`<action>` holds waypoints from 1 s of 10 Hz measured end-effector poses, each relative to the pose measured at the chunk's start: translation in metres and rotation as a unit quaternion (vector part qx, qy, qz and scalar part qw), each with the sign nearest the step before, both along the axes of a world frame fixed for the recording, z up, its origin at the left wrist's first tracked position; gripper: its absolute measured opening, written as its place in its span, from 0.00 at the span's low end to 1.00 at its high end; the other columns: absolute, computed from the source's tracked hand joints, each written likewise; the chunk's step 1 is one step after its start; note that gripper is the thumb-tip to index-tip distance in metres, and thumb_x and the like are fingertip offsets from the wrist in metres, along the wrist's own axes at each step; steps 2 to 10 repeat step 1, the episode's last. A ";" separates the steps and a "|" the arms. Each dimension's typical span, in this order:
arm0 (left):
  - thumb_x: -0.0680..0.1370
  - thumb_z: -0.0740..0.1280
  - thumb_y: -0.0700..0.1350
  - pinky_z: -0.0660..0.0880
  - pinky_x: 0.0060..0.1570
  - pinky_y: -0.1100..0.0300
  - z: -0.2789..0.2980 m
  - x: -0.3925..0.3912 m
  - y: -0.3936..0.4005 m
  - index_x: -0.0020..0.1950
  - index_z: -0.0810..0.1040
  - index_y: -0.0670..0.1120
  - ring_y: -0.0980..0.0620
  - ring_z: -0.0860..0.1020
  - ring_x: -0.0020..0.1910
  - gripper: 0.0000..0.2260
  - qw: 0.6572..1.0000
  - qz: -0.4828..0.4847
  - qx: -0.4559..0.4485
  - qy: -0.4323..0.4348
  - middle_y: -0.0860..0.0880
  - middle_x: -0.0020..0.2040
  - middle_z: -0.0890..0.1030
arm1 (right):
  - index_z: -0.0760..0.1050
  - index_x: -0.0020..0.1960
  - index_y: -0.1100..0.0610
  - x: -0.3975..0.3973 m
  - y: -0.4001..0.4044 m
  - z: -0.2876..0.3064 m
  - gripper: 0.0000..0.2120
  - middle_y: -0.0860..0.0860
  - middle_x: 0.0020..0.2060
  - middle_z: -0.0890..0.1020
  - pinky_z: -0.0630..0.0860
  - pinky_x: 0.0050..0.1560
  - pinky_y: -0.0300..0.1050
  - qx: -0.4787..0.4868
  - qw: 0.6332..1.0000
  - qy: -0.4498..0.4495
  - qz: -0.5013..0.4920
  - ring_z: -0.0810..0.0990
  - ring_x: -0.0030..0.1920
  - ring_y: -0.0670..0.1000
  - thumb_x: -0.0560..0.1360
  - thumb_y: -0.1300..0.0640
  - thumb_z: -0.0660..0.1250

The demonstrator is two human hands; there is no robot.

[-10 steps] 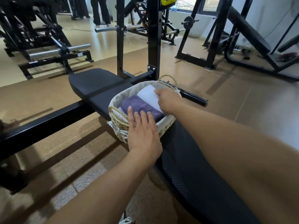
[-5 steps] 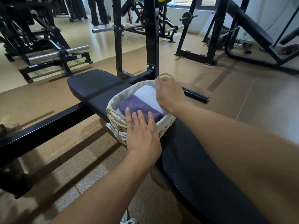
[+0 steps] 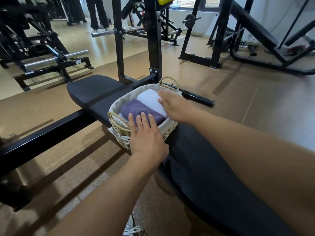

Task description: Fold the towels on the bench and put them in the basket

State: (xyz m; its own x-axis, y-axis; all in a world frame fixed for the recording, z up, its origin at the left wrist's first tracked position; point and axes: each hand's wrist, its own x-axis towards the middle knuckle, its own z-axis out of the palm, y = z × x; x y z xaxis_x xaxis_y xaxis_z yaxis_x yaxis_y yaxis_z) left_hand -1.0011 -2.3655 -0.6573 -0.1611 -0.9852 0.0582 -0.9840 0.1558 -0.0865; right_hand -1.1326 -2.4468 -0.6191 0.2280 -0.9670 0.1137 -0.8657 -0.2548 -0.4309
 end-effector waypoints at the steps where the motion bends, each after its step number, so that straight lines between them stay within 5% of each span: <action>1: 0.78 0.63 0.62 0.33 0.76 0.39 0.001 -0.008 0.004 0.81 0.42 0.38 0.41 0.44 0.82 0.46 0.996 -0.035 -0.025 0.081 0.37 0.82 0.46 | 0.76 0.69 0.54 -0.020 0.028 0.003 0.16 0.52 0.61 0.82 0.71 0.58 0.43 -0.068 0.983 -0.139 -0.095 0.78 0.62 0.53 0.85 0.51 0.57; 10: 0.78 0.63 0.62 0.33 0.76 0.39 0.001 -0.008 0.004 0.81 0.42 0.38 0.41 0.44 0.82 0.46 0.996 -0.035 -0.025 0.081 0.37 0.82 0.46 | 0.76 0.69 0.54 -0.020 0.028 0.003 0.16 0.52 0.61 0.82 0.71 0.58 0.43 -0.068 0.983 -0.139 -0.095 0.78 0.62 0.53 0.85 0.51 0.57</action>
